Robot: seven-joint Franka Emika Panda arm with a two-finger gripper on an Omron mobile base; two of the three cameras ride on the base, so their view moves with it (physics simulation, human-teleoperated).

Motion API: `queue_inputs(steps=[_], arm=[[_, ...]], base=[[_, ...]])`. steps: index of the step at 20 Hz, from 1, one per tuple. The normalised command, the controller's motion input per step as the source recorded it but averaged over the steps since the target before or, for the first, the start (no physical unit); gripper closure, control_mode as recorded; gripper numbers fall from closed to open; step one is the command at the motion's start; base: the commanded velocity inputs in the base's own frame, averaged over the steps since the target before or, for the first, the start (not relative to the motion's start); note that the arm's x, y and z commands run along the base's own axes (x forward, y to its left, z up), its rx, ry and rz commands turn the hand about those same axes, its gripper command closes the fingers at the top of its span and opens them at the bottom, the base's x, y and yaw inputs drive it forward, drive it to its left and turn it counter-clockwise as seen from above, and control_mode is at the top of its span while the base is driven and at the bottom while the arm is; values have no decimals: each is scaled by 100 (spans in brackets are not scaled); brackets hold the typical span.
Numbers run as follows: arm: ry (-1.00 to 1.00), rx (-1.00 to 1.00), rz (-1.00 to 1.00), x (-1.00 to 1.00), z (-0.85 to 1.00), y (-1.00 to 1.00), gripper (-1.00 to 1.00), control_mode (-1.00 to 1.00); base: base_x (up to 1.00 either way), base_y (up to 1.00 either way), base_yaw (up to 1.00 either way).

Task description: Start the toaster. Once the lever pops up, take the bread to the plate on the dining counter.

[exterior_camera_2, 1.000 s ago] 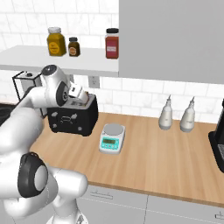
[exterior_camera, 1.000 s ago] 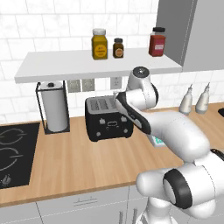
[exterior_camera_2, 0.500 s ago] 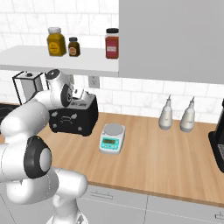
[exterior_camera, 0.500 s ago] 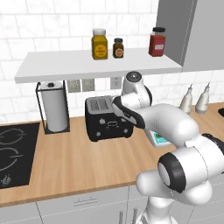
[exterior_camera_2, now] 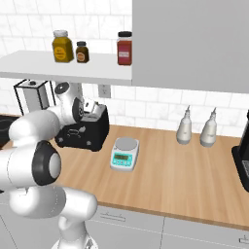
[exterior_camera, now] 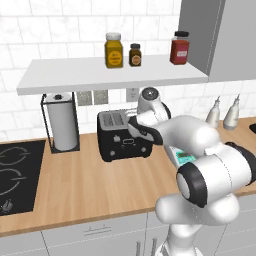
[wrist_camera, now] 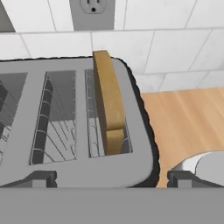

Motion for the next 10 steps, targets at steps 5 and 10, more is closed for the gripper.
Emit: queue_inputs(steps=[5, 10], arm=[[-4, 0, 0, 29, -19, 0, -100, -100], [-7, 0, 0, 26, -9, -2, -100, -100]], base=[[0, 0, 0], [0, 0, 0]])
